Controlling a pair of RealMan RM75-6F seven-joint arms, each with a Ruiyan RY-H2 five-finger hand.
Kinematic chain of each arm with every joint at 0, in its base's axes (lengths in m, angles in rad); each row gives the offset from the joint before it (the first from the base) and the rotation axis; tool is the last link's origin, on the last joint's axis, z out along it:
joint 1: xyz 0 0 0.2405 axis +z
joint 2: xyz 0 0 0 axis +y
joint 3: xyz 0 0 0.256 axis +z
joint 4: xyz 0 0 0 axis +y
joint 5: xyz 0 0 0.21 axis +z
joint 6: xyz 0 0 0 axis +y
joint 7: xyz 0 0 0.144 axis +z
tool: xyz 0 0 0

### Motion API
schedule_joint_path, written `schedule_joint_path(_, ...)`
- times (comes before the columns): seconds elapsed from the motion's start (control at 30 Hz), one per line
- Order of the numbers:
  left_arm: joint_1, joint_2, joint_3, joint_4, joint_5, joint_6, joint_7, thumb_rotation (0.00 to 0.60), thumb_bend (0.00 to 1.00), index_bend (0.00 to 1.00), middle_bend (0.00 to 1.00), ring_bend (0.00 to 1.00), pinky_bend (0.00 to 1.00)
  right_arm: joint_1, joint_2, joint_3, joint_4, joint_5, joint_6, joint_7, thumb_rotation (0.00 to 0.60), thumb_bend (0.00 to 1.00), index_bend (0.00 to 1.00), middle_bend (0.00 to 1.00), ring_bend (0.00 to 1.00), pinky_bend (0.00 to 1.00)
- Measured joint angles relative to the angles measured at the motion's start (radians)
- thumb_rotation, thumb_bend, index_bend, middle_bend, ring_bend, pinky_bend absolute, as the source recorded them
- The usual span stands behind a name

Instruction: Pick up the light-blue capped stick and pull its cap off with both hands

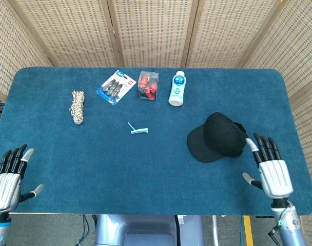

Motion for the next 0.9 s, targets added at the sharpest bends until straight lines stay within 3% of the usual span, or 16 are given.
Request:
schedule_joint_path(0.3,-0.014,-0.018,-0.022,0.001,-0.044,-0.026,0.027,0.6,0.0,0.0,0.0,0.0,0.0,0.218,0.012,0.109,-0.071,0.074,-0.281,-0.039,0.6,0.0,0.19,0.0,0.0,0.0)
schedule_joint_path(0.47,-0.031,-0.031,-0.042,0.005,-0.104,-0.066,0.052,0.6,0.0,0.0,0.0,0.0,0.0,0.401,-0.062,0.197,-0.05,0.2,-0.447,-0.153,0.6,0.0,0.24,0.0,0.0,0.0)
schedule_joint_path(0.7,-0.071,-0.056,-0.089,0.024,-0.22,-0.135,0.098,0.6,0.0,0.0,0.0,0.0,0.0,0.641,-0.252,0.28,0.148,0.477,-0.636,-0.279,0.6,0.0,0.35,0.0,0.0,0.0)
schedule_joint_path(0.9,-0.096,-0.075,-0.116,0.046,-0.283,-0.166,0.115,0.6,0.0,0.0,0.0,0.0,0.0,0.798,-0.442,0.321,0.38,0.636,-0.704,-0.317,0.6,0.04,0.41,0.03,0.0,0.0)
